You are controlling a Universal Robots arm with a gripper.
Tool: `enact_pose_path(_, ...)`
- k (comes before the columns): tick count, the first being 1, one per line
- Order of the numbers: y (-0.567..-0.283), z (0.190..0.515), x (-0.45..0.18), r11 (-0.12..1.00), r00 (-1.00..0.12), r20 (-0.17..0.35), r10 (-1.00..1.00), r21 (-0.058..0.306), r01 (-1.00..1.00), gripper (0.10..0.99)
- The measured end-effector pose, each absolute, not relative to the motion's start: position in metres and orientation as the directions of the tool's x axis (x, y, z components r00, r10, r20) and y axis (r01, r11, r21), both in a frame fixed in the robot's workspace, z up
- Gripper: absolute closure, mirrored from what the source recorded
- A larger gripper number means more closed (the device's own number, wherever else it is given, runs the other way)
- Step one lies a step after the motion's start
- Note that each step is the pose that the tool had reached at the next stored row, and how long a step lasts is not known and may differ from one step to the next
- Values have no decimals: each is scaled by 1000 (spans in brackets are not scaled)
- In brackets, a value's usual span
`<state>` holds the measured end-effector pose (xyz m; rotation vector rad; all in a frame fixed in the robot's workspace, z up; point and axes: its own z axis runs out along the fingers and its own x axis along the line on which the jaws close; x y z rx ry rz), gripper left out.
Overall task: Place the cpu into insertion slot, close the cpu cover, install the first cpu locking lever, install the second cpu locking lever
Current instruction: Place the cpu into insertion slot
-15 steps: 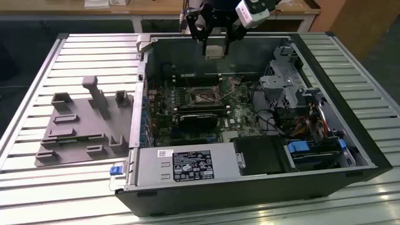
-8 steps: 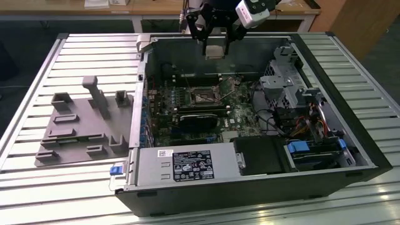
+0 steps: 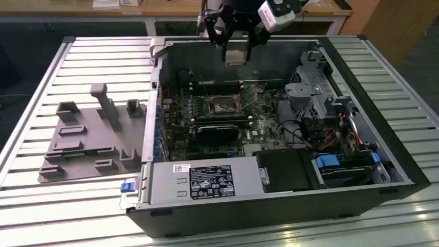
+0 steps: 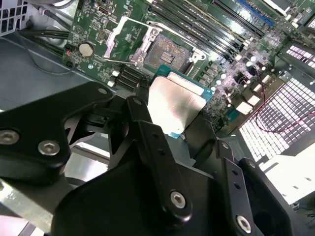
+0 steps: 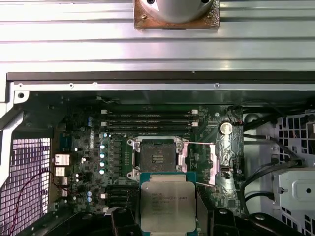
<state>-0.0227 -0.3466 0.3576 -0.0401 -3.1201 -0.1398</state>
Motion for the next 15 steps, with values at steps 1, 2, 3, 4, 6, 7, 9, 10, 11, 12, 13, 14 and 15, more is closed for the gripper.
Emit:
enact_pose_path(1, -347, 356, -23, 996, -1000, 19, 25, 89, 26, 545)
enact_pose_path(2, -347, 355, -24, 996, -1000, 19, 25, 89, 26, 545)
enact_pose_path(3, -347, 354, -25, 996, -1000, 19, 25, 89, 26, 545)
enact_pose_path(4, -347, 353, -25, 996, -1000, 19, 25, 89, 26, 545)
enact_pose_path(6, -346, 350, -27, 996, -1000, 19, 25, 89, 26, 545)
enact_pose_path(7, -346, 348, -29, 996, -1000, 19, 25, 88, 26, 545)
enact_pose_path(9, -346, 344, -31, 996, -1000, 18, 25, 87, 26, 545)
enact_pose_path(10, -346, 342, -32, 996, -1000, 18, 25, 87, 26, 545)
enact_pose_path(11, -346, 340, -32, 996, -1000, 18, 25, 87, 26, 545)
enact_pose_path(12, -346, 339, -33, 996, -1000, 18, 25, 87, 26, 545)
enact_pose_path(13, -346, 337, -33, 996, -1000, 18, 25, 86, 27, 545)
enact_pose_path(14, -345, 335, -33, 996, -1000, 18, 25, 86, 27, 545)
enact_pose_path(15, -345, 333, -33, 996, -1000, 18, 26, 86, 27, 545)
